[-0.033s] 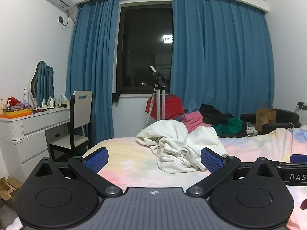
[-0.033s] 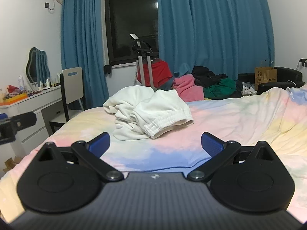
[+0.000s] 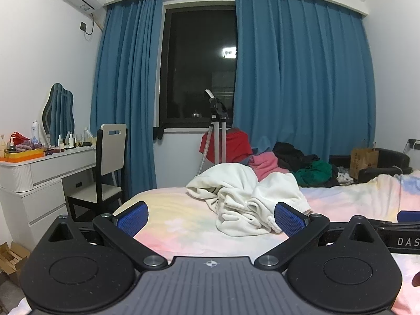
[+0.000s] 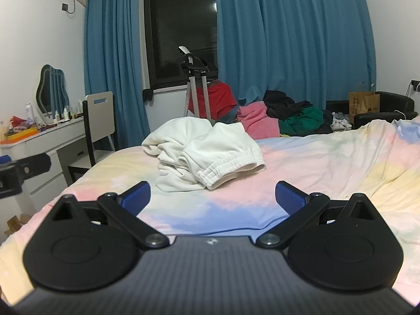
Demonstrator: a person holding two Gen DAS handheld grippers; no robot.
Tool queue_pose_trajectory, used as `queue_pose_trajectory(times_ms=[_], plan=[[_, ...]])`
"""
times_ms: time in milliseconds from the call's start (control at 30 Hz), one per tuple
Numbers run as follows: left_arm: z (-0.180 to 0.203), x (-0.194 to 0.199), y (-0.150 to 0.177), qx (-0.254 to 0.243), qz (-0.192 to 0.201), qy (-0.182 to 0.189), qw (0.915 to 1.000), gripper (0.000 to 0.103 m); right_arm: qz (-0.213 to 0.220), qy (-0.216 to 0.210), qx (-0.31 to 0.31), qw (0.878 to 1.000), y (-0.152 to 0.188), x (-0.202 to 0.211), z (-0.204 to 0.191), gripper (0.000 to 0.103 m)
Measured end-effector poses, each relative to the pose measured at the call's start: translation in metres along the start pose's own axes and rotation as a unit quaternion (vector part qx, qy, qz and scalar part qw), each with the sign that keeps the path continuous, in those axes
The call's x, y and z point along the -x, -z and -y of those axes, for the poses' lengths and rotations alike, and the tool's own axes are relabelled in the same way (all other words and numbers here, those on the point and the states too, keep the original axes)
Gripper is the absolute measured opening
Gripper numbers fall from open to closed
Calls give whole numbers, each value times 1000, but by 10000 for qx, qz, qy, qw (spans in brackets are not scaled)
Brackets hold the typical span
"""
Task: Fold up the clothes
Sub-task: 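Move both grippers toward the white sweatpants on the bed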
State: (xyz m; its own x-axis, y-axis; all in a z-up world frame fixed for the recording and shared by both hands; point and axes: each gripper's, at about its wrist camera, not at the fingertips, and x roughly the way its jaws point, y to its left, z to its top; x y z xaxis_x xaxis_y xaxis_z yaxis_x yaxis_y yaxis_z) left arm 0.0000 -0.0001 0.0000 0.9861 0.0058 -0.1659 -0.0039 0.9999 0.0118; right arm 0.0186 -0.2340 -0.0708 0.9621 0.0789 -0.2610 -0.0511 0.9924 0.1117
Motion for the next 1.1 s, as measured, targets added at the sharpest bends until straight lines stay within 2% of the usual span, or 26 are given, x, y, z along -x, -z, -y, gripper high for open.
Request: queue_pose_trajectory(times_ms=[200,400,567,667,767,800,833,967,1100], plan=[[10,6,2,-225,-33,-86,9997,103,-42,51,31,10000,0,3,-4,103],[8,-7,6,-182,-226,-54,9996,103,-69,-63,-134,9999,1,1,-4,103],[5,-11,7,-45,-202,80,9998,103,-66,-129,-343,9993,-1,1,1,102],[6,-12,8,-112,-133,-42,9998,103,-41,-82,-390,9992,-8,-1,-1,102],[3,-12,11,-81,-38,-125,9999,103,68,-69,-433,9990,-29,-3,-7,87],[2,-13,12,-30,-20,-90,10000,103,137,-42,-447,9989,-37,-3,-10,78],[0,-15,13,4,-28,-55,10000,103,218,-26,-481,9986,-46,-4,-12,74],[-1,-22,16,-45,-122,-94,9999,103,612,3,-761,9952,-75,-8,-9,70],[3,-26,21,-154,-151,-17,9998,103,725,119,-723,9947,-81,-11,1,53]])
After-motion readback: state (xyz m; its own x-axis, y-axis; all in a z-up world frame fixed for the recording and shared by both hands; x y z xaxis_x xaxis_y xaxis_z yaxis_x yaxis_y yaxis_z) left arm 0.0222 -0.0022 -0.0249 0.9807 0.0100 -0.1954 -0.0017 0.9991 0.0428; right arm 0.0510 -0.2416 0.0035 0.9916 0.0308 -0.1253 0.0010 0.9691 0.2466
